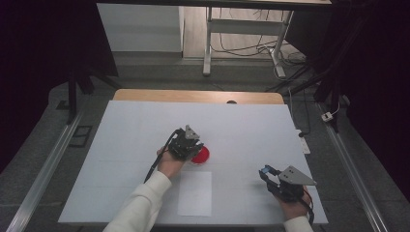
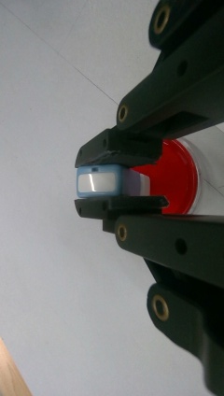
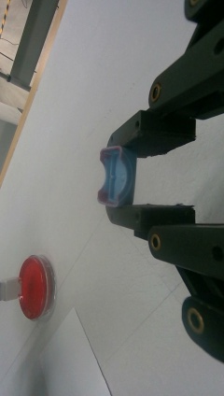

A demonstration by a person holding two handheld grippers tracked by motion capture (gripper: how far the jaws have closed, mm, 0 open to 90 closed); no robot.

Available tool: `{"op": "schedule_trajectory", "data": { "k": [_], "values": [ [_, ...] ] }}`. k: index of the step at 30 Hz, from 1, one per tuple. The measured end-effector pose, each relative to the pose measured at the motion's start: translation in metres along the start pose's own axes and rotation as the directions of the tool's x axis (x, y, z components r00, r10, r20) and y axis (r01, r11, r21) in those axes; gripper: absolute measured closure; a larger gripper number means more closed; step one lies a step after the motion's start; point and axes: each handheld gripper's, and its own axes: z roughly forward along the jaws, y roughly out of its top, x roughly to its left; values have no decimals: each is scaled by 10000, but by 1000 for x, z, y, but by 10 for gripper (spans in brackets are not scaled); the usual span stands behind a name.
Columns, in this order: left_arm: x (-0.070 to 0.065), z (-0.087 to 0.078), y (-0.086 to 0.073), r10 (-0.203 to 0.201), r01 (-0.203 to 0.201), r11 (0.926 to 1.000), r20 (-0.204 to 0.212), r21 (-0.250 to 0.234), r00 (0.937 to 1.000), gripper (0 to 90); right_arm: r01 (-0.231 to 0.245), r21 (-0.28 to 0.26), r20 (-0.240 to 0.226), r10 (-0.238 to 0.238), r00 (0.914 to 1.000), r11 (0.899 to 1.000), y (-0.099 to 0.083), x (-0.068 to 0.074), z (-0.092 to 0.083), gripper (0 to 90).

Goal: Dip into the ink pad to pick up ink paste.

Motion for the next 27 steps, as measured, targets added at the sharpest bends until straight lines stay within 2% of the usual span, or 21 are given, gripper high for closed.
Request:
{"op": "schedule_trajectory", "data": {
  "k": [27],
  "values": [
    [1,10,-4,16,-10,9994,-185,332,9998,755,39,42,-12,-39,10000,10000,0,0,1,651]
  ]
}}
